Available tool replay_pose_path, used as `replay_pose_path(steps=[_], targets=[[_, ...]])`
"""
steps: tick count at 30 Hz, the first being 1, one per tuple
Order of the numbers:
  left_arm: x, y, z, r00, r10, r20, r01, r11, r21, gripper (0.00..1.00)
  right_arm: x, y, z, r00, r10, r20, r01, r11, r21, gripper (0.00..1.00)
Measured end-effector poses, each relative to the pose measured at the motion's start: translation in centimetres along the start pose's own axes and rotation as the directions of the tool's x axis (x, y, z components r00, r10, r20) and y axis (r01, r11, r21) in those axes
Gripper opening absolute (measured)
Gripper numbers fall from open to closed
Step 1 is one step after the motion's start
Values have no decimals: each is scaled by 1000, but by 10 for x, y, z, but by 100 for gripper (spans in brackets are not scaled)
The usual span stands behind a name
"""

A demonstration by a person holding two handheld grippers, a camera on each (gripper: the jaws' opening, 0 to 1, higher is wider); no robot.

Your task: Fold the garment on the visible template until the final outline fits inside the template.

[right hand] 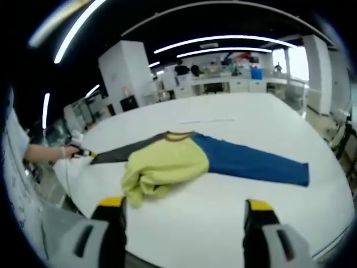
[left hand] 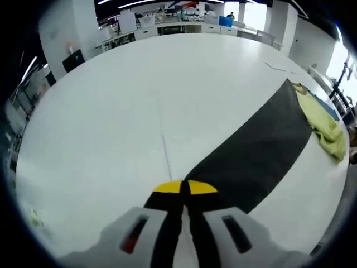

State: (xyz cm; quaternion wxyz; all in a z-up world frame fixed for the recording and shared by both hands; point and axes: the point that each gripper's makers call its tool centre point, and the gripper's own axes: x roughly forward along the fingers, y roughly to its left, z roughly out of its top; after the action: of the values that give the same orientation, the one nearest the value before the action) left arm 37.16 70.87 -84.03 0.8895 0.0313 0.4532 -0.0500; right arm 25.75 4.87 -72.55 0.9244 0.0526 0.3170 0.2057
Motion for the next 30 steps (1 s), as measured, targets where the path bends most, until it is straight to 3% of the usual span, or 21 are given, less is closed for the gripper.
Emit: replay_pose_path(steps=[5,8,11,18,22,26,28,30], targets=[[-1,3,3,1000,-3,22,3,1000,-1,2,-2,1,0,1000,1,4,-1,1000,6,87],[-4,-3,5,999,-7,38,7,1000,-5,20,-2,0,-1,1000,0,3,0,1000,3,87],[-10,-5,9,998,-10,69,10,1000,0,31,-2,1,0,1000,5,8,-5,1000,6,87],[-20,-23,24,984,-101,146,97,995,30,55,-1,5,-1,1000,20,6,-20,1000,5,87],[-29,-49,29,966,-190,177,178,981,82,65,-2,5,-2,1000,22,3,-22,1000,6,87],[-45,-86,33,925,-326,194,298,941,162,64,-2,4,-2,1000,25,5,-25,1000,5,87],[-52,-100,33,909,-368,195,330,922,202,65,-1,4,-1,1000,27,7,-27,1000,6,87],[-59,-111,35,905,-375,198,323,912,252,70,0,4,-2,1000,30,6,-30,1000,2,87]])
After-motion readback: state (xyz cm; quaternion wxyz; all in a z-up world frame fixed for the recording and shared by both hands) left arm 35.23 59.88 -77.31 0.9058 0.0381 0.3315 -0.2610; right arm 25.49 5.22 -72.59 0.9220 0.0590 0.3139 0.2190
